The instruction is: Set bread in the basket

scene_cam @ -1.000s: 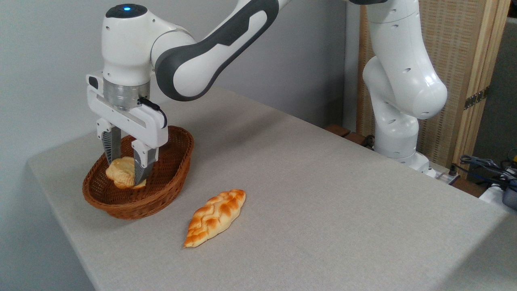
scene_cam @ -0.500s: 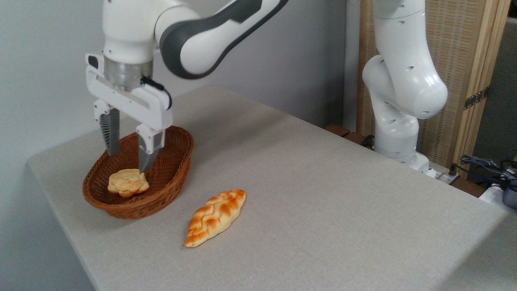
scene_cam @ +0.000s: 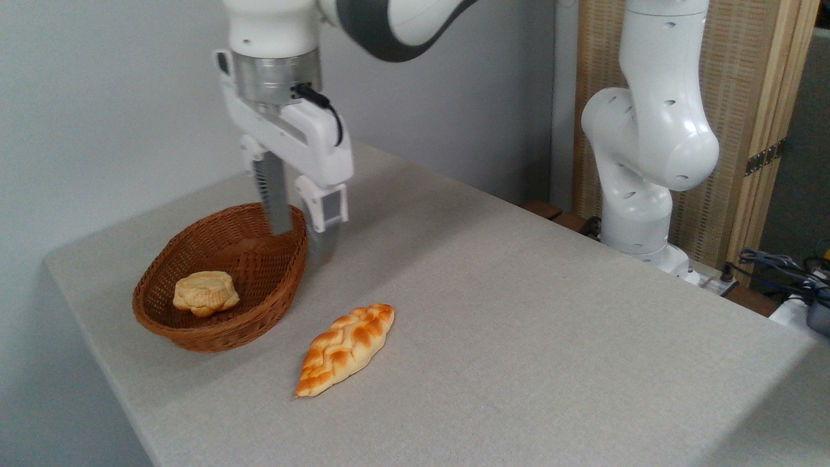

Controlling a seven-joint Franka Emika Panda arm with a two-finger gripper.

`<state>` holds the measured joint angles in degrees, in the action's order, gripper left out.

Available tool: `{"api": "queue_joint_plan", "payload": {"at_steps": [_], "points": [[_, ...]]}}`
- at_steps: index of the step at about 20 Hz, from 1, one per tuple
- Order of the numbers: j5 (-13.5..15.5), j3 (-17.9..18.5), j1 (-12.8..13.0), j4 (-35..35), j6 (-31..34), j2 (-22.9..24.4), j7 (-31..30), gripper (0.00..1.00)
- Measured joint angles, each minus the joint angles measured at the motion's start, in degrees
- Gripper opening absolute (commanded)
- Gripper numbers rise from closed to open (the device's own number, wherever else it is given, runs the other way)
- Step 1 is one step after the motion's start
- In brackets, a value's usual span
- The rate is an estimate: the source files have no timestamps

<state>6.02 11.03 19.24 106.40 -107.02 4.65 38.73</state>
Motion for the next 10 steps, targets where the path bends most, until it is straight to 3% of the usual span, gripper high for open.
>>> {"api": "queue_joint_plan", "payload": {"at_steps": [3,7,10], "points": [[-1.91,2.31,-0.07,2.28,1.92,2.86,5.15,1.00],[-8.63,3.70,-0.10,3.22,3.54,3.78,6.14,1.00],[-9.09,3.68,-0.01,3.35,4.51,3.76,6.14,1.00]]}}
